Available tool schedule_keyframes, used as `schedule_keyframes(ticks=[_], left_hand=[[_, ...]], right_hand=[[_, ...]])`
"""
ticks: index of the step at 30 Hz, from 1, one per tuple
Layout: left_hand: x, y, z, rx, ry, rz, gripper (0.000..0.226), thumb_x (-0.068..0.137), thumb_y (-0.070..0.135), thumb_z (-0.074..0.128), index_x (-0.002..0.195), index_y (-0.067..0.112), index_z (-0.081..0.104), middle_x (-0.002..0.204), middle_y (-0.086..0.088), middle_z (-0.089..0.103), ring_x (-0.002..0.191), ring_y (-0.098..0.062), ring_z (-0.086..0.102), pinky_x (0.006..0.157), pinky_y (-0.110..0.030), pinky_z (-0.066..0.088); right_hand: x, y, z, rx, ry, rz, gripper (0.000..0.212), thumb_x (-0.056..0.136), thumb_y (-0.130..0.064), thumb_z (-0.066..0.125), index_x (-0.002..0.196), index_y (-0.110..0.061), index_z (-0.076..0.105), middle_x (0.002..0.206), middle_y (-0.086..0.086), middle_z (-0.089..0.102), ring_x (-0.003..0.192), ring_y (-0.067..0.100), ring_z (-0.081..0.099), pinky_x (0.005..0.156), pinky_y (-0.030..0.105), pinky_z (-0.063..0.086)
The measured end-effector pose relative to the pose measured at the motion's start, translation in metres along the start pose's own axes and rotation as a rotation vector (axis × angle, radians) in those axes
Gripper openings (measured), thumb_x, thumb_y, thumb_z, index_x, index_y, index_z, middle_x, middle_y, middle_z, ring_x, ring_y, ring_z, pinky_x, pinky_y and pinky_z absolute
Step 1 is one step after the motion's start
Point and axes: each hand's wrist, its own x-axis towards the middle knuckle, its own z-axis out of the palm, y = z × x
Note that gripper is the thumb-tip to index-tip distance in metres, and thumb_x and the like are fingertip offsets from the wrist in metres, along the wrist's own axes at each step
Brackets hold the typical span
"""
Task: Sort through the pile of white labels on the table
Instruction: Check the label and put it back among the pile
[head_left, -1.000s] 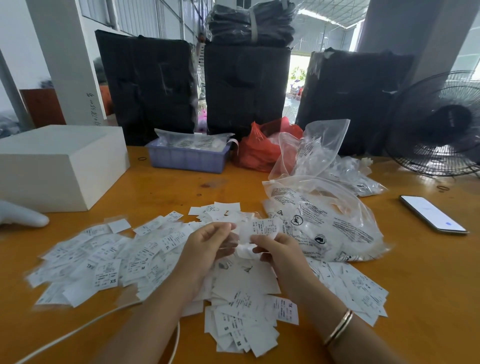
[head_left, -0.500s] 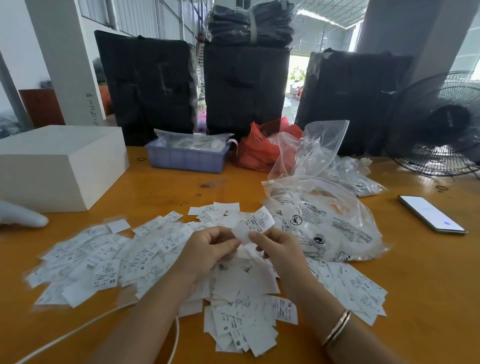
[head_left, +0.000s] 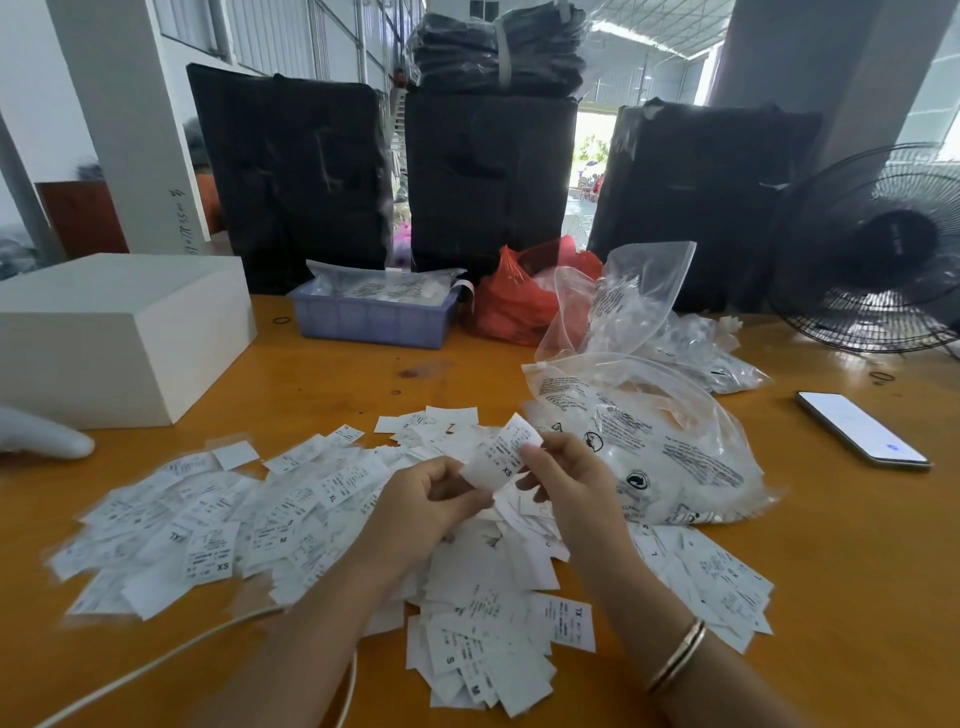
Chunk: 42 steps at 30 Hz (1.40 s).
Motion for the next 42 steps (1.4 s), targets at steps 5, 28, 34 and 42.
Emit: schedule_keyframes(ticks=[5, 28, 34, 42], left_hand=[[-0.001, -0.001, 0.000, -0.018, -0.022, 0.041, 0.021, 0.072, 0.043, 0.073, 0.082, 0.024, 0.069, 0.083, 0.004, 0.073, 0.074, -0.011, 0.069, 0.060, -0.019, 0.054], [0.015, -0.019, -0.029, 0.599, 0.532, 0.155, 0.031, 0.088, 0.017, 0.064, 0.118, 0.017, 0.057, 0.113, -0.002, 0.058, 0.089, -0.009, 0.053, 0.066, -0.012, 0.039], [0.015, -0.020, -0.025, 0.814, 0.536, 0.291, 0.028, 0.080, 0.011, 0.070, 0.108, 0.012, 0.065, 0.119, -0.009, 0.058, 0.111, -0.029, 0.049, 0.086, -0.039, 0.043], [0.012, -0.021, -0.016, 0.868, 0.477, 0.376, 0.020, 0.076, 0.008, 0.073, 0.091, 0.021, 0.070, 0.112, -0.003, 0.064, 0.116, -0.030, 0.047, 0.088, -0.046, 0.039]], right_hand=[[-0.003, 0.005, 0.002, -0.205, -0.052, -0.071, 0.005, 0.085, -0.016, 0.068, 0.081, -0.019, 0.066, 0.067, -0.001, 0.066, 0.063, 0.016, 0.058, 0.058, 0.026, 0.047], [0.109, 0.005, -0.099, -1.039, 0.225, 0.009, 0.030, 0.092, -0.010, 0.050, 0.119, -0.006, 0.064, 0.120, 0.012, 0.064, 0.100, 0.028, 0.061, 0.085, 0.034, 0.049], [0.116, 0.024, -0.097, -1.323, 0.093, 0.101, 0.027, 0.089, -0.034, 0.056, 0.085, -0.011, 0.070, 0.093, 0.007, 0.067, 0.082, 0.023, 0.054, 0.070, 0.030, 0.044], [0.105, 0.019, -0.089, -1.185, 0.231, 0.082, 0.016, 0.087, -0.023, 0.056, 0.078, -0.015, 0.067, 0.078, 0.001, 0.063, 0.080, 0.023, 0.055, 0.080, 0.035, 0.043]])
